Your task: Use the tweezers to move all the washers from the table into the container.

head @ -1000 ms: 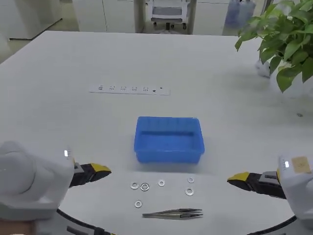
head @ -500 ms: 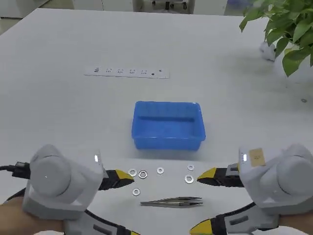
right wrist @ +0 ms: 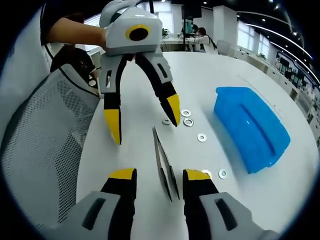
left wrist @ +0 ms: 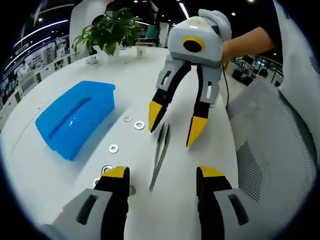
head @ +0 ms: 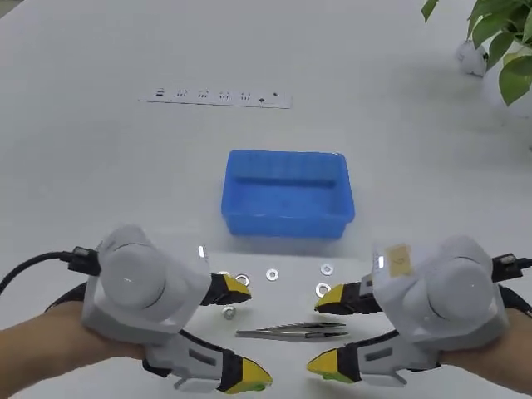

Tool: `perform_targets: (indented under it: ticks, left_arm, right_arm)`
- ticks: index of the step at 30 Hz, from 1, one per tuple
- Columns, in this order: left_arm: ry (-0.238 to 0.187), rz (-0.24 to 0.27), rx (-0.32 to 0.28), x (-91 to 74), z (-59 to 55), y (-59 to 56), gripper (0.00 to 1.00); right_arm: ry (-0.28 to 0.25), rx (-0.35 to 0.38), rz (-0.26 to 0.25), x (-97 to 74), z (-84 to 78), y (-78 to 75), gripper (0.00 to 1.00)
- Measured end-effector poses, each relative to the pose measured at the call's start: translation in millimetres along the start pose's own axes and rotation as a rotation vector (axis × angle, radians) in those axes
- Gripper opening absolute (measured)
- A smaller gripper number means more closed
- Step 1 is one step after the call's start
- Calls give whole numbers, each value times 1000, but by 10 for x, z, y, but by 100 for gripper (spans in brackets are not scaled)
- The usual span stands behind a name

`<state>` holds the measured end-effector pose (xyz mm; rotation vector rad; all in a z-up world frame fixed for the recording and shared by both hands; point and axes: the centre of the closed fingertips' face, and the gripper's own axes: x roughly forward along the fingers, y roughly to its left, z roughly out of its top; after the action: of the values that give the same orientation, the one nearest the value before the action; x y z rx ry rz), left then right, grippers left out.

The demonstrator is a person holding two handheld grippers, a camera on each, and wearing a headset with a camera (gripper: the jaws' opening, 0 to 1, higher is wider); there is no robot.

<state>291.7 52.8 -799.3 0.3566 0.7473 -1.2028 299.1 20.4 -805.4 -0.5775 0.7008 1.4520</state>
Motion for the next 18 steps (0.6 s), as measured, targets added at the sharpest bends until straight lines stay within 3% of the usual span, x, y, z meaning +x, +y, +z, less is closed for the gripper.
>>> perform_targets:
  ticks: [7,12,18]
  left_arm:
    - [54,-23,37,56,-97,-25,49]
    - [38,-30,8,64,-59,-22,44]
    - [67,-17,47,76,-69,-17,40]
  right_arm:
    - [33,-41,14,56,5,-42,31]
    - [94,-106,32,74,-73,-50,25]
    - [112,-180,27,77,-58,-62,20]
